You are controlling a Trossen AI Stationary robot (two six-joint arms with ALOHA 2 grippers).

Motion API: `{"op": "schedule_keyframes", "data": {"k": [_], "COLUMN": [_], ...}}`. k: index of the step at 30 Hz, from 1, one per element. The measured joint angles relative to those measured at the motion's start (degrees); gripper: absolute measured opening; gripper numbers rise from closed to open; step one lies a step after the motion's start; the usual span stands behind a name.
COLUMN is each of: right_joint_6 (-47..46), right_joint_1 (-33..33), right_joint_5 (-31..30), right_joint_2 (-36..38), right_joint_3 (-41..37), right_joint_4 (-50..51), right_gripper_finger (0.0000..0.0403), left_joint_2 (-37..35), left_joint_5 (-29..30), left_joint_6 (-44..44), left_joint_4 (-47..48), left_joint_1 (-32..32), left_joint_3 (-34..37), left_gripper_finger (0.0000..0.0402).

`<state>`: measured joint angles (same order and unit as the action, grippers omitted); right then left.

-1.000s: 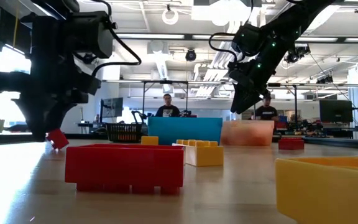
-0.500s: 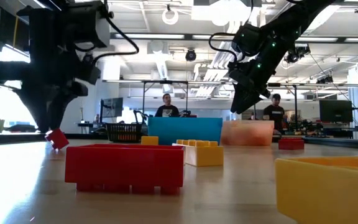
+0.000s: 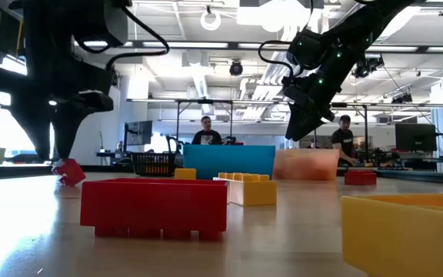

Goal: Sort & place blocks by color
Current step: Put the red game piece into the blue bin

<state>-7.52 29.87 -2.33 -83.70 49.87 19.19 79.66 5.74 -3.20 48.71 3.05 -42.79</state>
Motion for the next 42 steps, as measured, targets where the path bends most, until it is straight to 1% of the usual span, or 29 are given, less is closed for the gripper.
{"op": "schedule_keyframes", "data": {"k": [2, 7, 13, 19, 23, 31, 36, 42], "right_joint_6": [0.0, -0.2, -1.5, -1.5, -1.6, -1.7, -1.7, -1.7], "right_joint_1": [0.0, 0.0, 0.0, 0.0, 0.0, 0.0, 0.0, 0.0], "right_joint_5": [0.0, 0.0, 0.0, 0.0, 0.0, 0.0, 0.0, 0.0], "right_joint_2": [0.0, 0.0, 0.0, 0.0, 0.0, 0.0, 0.0, 0.0], "right_joint_3": [0.0, 0.0, 0.0, 0.0, 0.0, 0.0, 0.0, 0.0], "right_joint_4": [0.0, 0.0, 0.0, 0.0, 0.0, 0.0, 0.0, 0.0], "right_gripper_finger": [0.0169, 0.0169, 0.0169, 0.0169, 0.0169, 0.0169, 0.0169, 0.0169], "left_joint_2": [0.0, 0.0, 0.0, 0.0, 0.0, 1.0, 2.4, 4.1], "left_joint_5": [0.4, 4.9, 5.2, 7.8, 7.7, 4.0, 6.5, 5.1], "left_joint_6": [-0.3, -3.8, -4.1, -4.5, -4.5, -3.0, -3.0, -3.0], "left_joint_4": [0.1, -1.1, -1.8, -1.8, -1.8, -2.4, -2.8, -3.0], "left_joint_1": [0.9, 2.0, 1.9, 1.9, 2.0, 3.7, 4.2, 4.1], "left_joint_3": [-0.7, -1.3, -1.3, -1.3, -1.3, -1.4, -1.4, -1.4], "left_gripper_finger": [0.0124, 0.0124, 0.0124, 0.0124, 0.0124, 0.0124, 0.0124, 0.0124]}}
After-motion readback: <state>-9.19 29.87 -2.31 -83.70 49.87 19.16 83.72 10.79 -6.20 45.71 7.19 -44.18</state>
